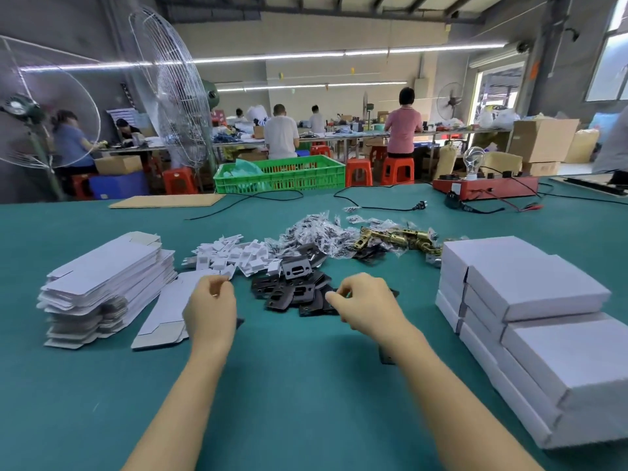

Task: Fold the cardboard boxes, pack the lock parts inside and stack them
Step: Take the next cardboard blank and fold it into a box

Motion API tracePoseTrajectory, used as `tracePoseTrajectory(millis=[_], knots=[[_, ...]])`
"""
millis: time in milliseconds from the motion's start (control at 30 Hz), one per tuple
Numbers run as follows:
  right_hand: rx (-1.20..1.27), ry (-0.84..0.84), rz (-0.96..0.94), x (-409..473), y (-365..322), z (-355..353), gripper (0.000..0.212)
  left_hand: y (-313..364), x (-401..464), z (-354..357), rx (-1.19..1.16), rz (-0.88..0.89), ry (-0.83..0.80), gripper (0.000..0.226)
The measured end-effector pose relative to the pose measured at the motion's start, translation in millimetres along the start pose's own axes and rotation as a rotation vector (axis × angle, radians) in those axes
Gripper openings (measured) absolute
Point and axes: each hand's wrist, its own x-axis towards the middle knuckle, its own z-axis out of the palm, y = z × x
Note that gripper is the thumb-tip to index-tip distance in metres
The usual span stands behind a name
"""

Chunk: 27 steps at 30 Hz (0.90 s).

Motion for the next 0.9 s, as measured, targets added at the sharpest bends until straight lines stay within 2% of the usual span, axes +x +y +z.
tracePoseTrajectory(millis=[100, 167, 233, 267, 400, 500, 600, 700, 833, 900], knots=[[-0.029, 0.085, 0.056, -1, 28, 29, 0.033, -28, 17, -24, 0.54, 0.185, 0.121, 0.038], [-0.06, 0.115, 0.037, -2, 39, 39, 0.031, -44, 23, -32, 0.792, 0.1, 0.021, 0.06], [-0.066, 0.137, -0.001, -2, 43, 44, 0.033, -54, 26, -35, 0.892, -0.048, -0.098, 0.081], [-0.074, 0.148, -0.013, -1, 43, 46, 0.034, -57, 27, -35, 0.919, -0.085, -0.118, 0.084], [-0.113, 0.159, -0.035, -3, 43, 48, 0.032, -58, 32, -35, 1.029, -0.036, -0.081, 0.064], [-0.092, 0.172, -0.052, -5, 43, 47, 0.032, -55, 28, -35, 1.104, -0.001, -0.075, 0.057], [-0.045, 0.206, -0.065, -7, 43, 47, 0.035, -50, 22, -34, 1.019, 0.001, -0.051, 0.048], [0.0, 0.232, -0.089, -9, 44, 48, 0.037, -48, 21, -32, 0.824, 0.111, 0.082, 0.037], [0.022, 0.286, -0.163, -10, 43, 49, 0.036, -33, 9, -26, 0.558, 0.536, 0.42, 0.031], [0.037, 0.293, -0.173, -10, 41, 50, 0.031, -26, 0, -14, 0.441, 0.752, 0.446, 0.027]])
